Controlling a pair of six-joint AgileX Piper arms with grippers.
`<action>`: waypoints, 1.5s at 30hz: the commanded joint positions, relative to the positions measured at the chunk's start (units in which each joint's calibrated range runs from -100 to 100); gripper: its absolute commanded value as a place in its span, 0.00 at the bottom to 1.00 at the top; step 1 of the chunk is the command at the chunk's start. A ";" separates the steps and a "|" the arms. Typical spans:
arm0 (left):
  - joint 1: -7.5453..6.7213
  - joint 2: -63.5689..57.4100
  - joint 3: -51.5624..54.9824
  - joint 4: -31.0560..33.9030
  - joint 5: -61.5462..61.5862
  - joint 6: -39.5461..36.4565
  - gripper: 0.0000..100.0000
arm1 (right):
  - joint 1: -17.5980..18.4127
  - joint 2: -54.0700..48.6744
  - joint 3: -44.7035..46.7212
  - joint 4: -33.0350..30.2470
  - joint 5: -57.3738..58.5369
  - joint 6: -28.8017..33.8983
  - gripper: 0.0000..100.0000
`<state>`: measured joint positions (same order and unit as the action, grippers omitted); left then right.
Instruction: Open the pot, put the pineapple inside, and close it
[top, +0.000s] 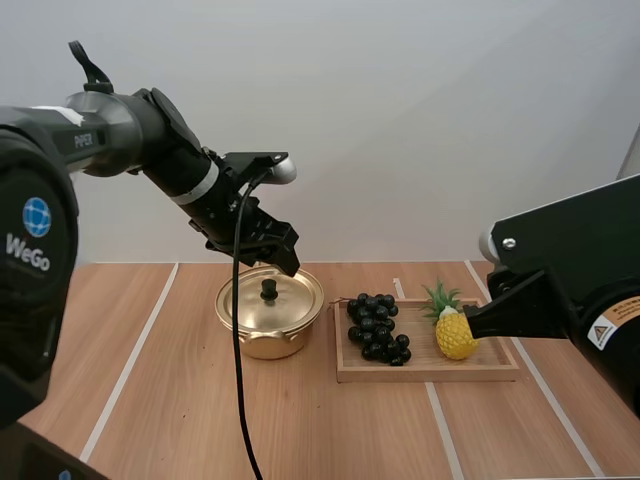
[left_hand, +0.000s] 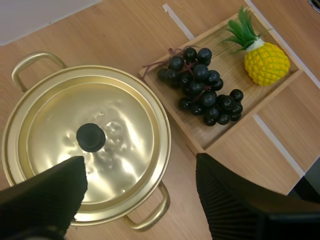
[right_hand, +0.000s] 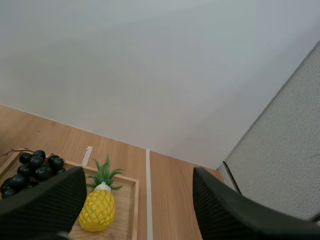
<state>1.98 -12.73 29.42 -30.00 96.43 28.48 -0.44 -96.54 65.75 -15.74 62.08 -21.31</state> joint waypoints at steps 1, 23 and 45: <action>-0.17 2.12 -0.66 0.28 -4.46 0.28 1.00 | -0.16 0.13 -0.53 0.11 0.22 -0.28 1.00; -0.22 11.13 -0.54 2.15 -13.82 4.46 1.00 | -1.96 0.13 -0.53 1.09 0.76 -0.28 1.00; -2.05 13.36 -0.66 2.82 -20.92 7.83 1.00 | -2.72 0.13 -0.53 2.95 0.76 -1.34 1.00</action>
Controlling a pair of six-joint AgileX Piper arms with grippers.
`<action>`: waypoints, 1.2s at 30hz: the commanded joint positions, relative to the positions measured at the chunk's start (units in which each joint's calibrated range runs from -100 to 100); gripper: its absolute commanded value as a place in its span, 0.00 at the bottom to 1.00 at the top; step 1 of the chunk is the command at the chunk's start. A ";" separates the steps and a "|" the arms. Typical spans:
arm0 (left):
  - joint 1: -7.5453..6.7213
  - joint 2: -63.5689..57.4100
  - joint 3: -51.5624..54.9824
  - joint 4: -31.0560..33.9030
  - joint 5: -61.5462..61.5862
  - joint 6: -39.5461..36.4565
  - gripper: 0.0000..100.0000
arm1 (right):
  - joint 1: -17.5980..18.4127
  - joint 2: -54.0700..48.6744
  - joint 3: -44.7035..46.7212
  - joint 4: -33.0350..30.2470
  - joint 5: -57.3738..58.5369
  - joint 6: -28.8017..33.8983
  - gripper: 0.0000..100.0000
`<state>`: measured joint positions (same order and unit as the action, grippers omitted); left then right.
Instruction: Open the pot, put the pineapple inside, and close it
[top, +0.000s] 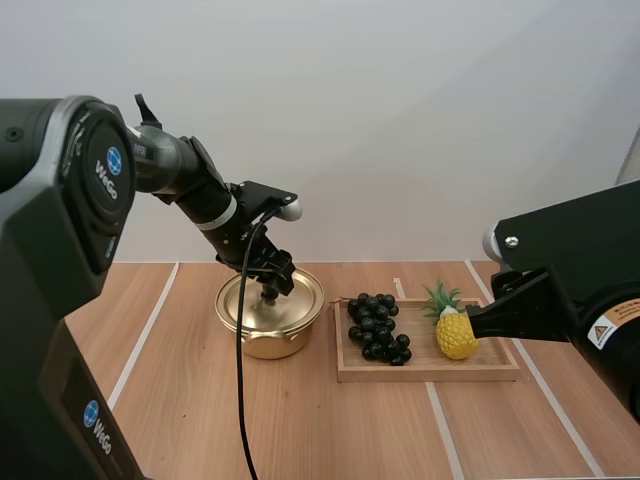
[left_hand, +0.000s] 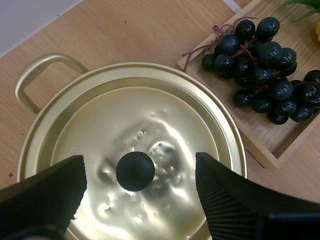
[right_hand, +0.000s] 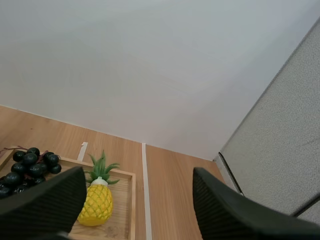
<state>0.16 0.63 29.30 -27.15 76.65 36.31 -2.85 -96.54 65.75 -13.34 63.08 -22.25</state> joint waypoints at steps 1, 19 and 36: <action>-0.23 0.00 -0.54 -0.02 -1.11 -0.01 1.00 | -0.31 0.13 -0.53 0.55 -0.24 -0.41 1.00; -0.23 3.52 -0.42 -0.02 -1.11 -0.85 1.00 | -0.31 0.13 -0.53 0.59 0.60 -0.50 1.00; -0.14 3.81 -0.54 0.29 -1.75 -1.65 0.00 | -0.31 0.13 -0.53 0.59 0.60 -2.76 1.00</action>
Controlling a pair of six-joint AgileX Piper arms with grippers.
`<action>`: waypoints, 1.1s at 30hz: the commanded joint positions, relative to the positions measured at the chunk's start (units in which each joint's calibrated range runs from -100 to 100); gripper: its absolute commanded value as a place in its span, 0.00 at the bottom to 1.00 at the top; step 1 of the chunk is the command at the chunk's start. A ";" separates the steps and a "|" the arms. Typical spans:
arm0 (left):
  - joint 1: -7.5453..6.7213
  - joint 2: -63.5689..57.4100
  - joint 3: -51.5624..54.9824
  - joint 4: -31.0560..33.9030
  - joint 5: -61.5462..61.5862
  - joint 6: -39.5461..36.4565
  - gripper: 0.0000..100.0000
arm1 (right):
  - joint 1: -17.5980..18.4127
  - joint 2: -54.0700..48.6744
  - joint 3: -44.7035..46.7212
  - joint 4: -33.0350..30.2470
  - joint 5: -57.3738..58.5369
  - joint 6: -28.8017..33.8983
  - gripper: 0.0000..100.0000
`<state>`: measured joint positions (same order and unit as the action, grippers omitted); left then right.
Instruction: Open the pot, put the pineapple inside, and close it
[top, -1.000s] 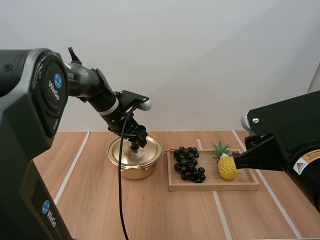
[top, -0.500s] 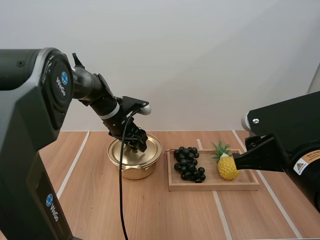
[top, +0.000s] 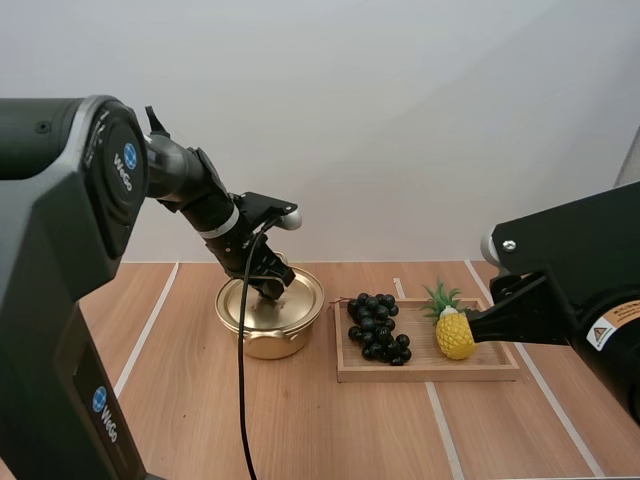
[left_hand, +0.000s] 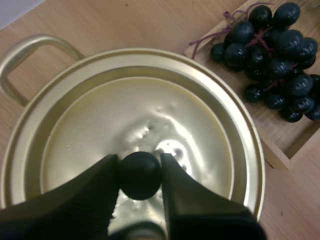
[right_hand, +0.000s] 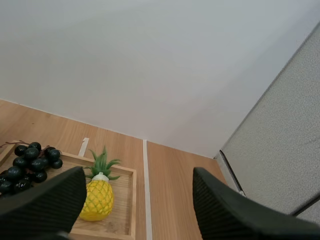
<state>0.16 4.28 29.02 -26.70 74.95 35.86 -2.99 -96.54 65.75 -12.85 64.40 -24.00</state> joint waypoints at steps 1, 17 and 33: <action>-0.14 0.17 -0.26 -0.16 -0.06 -1.60 0.00 | -0.18 0.13 -0.53 0.10 -0.72 -1.01 1.00; -0.14 -14.34 -15.00 -5.10 2.29 -3.35 0.00 | -0.18 0.13 -0.53 0.66 -0.91 -0.98 1.00; -0.14 -40.83 -34.01 -12.45 -59.76 -9.64 0.00 | -0.18 0.13 -0.06 7.55 -1.94 -0.98 1.00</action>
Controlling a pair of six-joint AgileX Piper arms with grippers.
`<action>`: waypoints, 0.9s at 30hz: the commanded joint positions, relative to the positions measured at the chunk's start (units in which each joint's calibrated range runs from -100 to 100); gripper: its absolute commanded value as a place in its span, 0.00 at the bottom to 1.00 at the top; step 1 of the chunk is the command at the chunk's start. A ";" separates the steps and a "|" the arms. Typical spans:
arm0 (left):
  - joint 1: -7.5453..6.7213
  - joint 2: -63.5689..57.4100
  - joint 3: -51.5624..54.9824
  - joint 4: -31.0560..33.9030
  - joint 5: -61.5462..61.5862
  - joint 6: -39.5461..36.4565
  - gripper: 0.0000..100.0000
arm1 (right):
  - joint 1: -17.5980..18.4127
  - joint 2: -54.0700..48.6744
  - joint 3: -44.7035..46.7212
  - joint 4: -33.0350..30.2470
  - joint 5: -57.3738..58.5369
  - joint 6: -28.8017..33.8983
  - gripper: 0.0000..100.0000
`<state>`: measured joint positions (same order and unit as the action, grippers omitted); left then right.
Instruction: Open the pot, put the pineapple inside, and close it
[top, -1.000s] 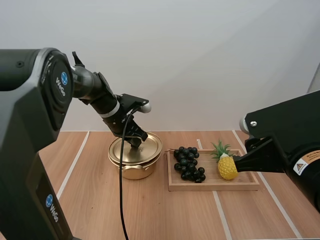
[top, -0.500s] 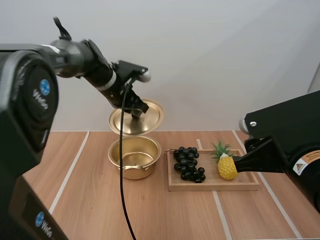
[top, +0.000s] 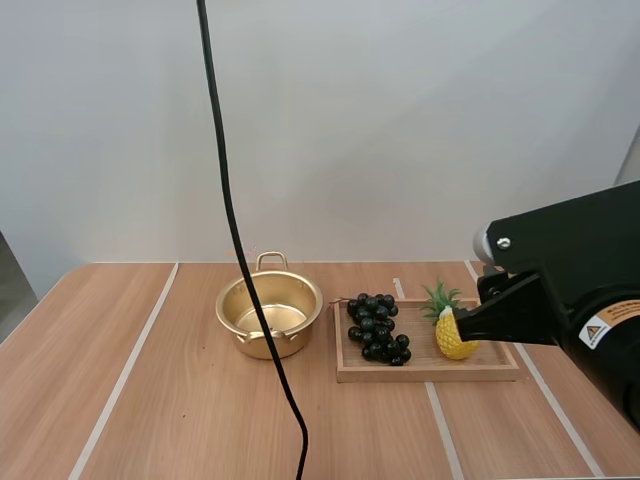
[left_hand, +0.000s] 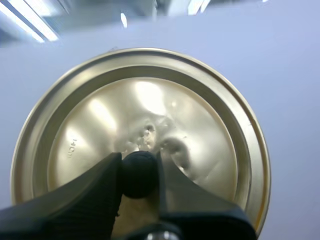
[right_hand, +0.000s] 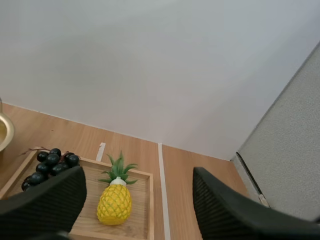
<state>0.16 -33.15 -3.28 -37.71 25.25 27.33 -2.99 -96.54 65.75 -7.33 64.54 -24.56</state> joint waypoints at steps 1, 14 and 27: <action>-0.14 -4.72 -2.09 -1.51 -13.01 -1.87 0.00 | -0.18 0.17 0.48 2.75 -3.29 -0.42 1.00; -0.14 -14.37 -2.22 2.26 -35.21 -5.67 0.00 | -1.29 22.83 5.32 11.70 -22.55 0.00 1.00; -0.14 -16.77 -2.22 7.07 -32.52 -5.22 0.00 | -1.38 56.83 -7.35 12.64 -19.17 2.59 1.00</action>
<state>0.16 -49.60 -5.36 -32.64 -8.43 21.98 -4.10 -41.34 60.00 6.44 45.87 -23.23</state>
